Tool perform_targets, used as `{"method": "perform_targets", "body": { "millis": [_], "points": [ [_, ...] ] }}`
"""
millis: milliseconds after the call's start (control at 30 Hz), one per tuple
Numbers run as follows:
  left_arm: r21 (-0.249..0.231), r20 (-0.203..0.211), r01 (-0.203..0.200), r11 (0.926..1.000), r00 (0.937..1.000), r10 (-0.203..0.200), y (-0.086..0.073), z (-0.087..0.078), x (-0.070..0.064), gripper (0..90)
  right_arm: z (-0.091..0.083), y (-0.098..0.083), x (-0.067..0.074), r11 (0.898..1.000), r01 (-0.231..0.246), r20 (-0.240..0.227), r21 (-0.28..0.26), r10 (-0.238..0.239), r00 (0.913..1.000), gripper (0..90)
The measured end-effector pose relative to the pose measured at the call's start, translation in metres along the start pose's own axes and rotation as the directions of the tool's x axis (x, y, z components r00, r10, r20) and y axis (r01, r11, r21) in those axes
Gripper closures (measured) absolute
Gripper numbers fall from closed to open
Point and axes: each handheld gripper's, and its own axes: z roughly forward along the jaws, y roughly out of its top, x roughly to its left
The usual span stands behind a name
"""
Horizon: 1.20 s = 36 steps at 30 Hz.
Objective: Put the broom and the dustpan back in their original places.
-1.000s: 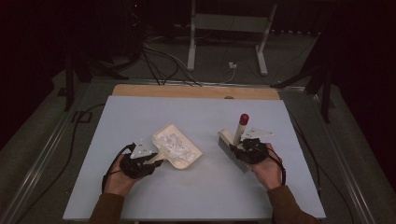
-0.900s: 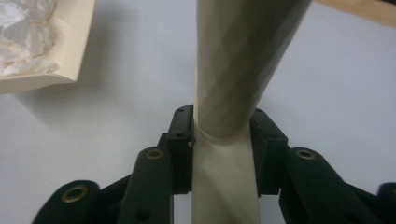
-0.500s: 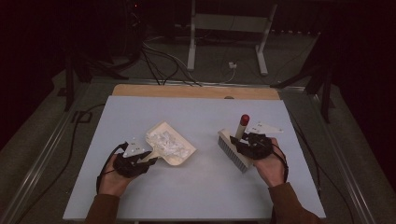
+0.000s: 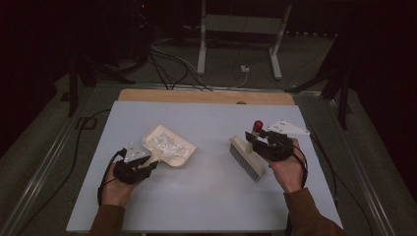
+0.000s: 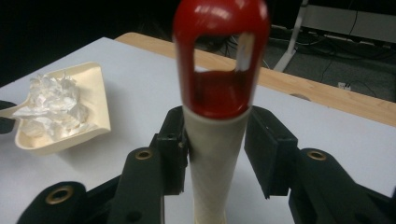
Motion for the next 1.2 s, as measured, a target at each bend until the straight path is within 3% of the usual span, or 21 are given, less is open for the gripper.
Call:
{"method": "perform_targets", "body": {
  "millis": [167, 367, 500, 900, 1067, 1200],
  "points": [
    [-0.014, -0.084, 0.072, 0.9973, 0.9937, -0.073, -0.003, -0.002, 0.005, 66.8, 0.002, 0.001, 0.000, 1.000, -0.013, 0.011, -0.004, 0.013, 0.9999, 61.1],
    [-0.027, -0.150, 0.160, 0.9868, 0.9754, -0.162, -0.007, -0.002, 0.011, 66.7, 0.006, -0.002, 0.001, 1.000, -0.028, 0.029, 0.000, 0.028, 0.9992, 62.4],
    [-0.034, -0.185, 0.196, 0.9800, 0.9624, -0.199, -0.009, -0.002, 0.014, 66.7, 0.010, -0.006, 0.002, 0.999, -0.039, 0.042, 0.001, 0.039, 0.9984, 65.1],
    [-0.041, -0.243, 0.247, 0.9680, 0.9374, -0.250, -0.011, 0.000, 0.015, 66.8, 0.012, -0.008, -0.003, 0.997, -0.072, 0.057, -0.008, 0.072, 0.9958, 69.3],
    [-0.038, -0.252, 0.259, 0.9652, 0.9322, -0.260, -0.013, 0.000, 0.014, 66.7, 0.010, -0.008, -0.008, 0.997, -0.076, 0.039, -0.003, 0.076, 0.9964, 69.4],
    [-0.037, -0.254, 0.269, 0.9623, 0.9288, -0.270, -0.015, 0.001, 0.015, 66.7, 0.008, -0.008, -0.011, 0.999, -0.049, 0.021, 0.001, 0.049, 0.9986, 69.5]
  ]
}}
